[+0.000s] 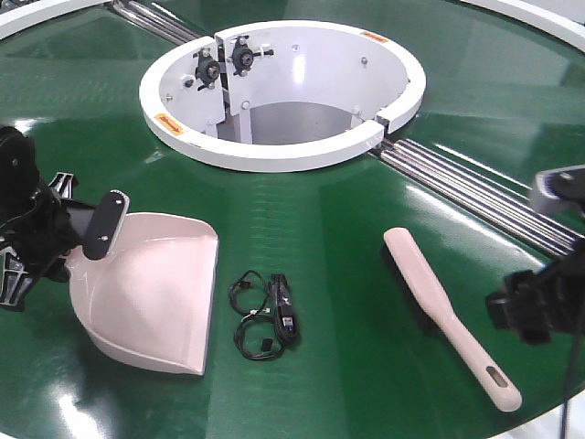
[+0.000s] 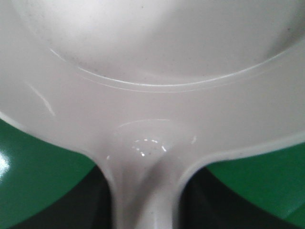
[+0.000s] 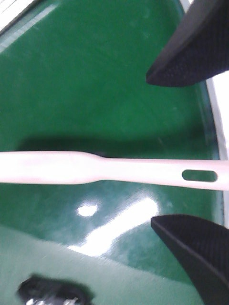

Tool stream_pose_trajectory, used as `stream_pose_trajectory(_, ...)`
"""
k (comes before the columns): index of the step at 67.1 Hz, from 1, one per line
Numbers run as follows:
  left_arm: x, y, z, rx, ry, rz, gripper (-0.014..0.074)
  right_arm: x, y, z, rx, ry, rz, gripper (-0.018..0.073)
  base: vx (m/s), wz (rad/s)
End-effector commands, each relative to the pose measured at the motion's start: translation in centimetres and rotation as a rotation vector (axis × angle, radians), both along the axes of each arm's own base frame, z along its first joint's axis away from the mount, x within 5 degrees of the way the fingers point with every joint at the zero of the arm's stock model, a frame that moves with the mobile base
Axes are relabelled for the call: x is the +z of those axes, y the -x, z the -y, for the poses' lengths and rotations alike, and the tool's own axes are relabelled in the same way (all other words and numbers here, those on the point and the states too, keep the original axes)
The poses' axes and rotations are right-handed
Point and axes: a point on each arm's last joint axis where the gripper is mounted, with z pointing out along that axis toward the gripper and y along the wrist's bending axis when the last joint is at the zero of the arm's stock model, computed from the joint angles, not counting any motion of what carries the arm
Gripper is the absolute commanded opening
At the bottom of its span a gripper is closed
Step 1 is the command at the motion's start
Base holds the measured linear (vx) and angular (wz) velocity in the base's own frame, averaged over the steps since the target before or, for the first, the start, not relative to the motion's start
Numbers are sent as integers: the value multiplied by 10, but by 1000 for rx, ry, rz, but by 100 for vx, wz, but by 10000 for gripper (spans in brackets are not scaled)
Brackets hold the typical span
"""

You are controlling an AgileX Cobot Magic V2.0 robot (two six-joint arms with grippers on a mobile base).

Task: Clean and inspect green conveyor with broom and dustpan
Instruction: 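Move the right gripper down and grasp the pink brush handle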

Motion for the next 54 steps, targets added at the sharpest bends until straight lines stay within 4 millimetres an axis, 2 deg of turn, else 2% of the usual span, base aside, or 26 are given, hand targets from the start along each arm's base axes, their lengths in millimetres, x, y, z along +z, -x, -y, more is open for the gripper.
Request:
stream_pose_trajectory(1, 12, 5, 9, -47, 13, -3, -7, 10, -25, -6, 14, 25, -29, 544, 0, 0)
stream_pose_trajectory(17, 12, 5, 9, -47, 13, -3, -7, -1, -67, -23, 34, 70, -220, 537, 0, 0)
stream_pose_trajectory(32, 12, 5, 9, -47, 13, -3, -7, -20, -96, -45, 70, 100, -317, 536, 0, 0)
stream_pose_trajectory(54, 12, 5, 9, -47, 13, -3, -7, -56, -117, -52, 56, 127, -432, 523, 0, 0)
